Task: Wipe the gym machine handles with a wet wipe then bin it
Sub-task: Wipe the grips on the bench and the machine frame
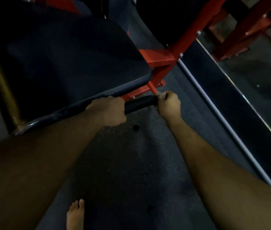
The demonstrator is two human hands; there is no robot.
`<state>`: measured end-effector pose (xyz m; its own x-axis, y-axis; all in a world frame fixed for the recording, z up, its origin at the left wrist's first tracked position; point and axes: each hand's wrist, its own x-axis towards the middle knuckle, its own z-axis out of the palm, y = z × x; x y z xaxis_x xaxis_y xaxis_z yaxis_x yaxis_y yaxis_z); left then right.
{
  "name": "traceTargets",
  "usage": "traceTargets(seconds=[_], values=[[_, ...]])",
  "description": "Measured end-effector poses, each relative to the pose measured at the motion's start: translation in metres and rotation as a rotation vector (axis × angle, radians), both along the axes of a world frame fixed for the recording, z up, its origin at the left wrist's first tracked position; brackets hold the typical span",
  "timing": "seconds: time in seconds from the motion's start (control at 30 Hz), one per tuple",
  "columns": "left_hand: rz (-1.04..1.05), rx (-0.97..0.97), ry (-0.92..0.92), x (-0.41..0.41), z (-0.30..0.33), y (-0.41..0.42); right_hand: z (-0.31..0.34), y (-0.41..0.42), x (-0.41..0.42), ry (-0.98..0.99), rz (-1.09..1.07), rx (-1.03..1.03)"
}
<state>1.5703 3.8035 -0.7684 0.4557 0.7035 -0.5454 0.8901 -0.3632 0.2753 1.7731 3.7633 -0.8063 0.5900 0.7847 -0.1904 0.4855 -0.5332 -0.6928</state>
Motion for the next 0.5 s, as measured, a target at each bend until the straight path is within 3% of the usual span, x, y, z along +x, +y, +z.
traceTargets(seconds=[0.17, 0.3, 0.37, 0.5], values=[[0.026, -0.044, -0.02, 0.0, 0.003, -0.001, 0.004, -0.023, -0.003, -0.099, 0.295, 0.144], [0.046, -0.01, -0.014, 0.0, 0.008, -0.004, -0.008, -0.015, 0.007, 0.11, 0.091, 0.097], [0.062, -0.001, -0.015, 0.0, 0.008, -0.006, -0.008, 0.002, 0.006, 0.094, 0.019, 0.05], [0.094, -0.012, -0.036, 0.0, 0.007, -0.005, 0.009, 0.007, -0.008, -0.094, 0.265, 0.082]])
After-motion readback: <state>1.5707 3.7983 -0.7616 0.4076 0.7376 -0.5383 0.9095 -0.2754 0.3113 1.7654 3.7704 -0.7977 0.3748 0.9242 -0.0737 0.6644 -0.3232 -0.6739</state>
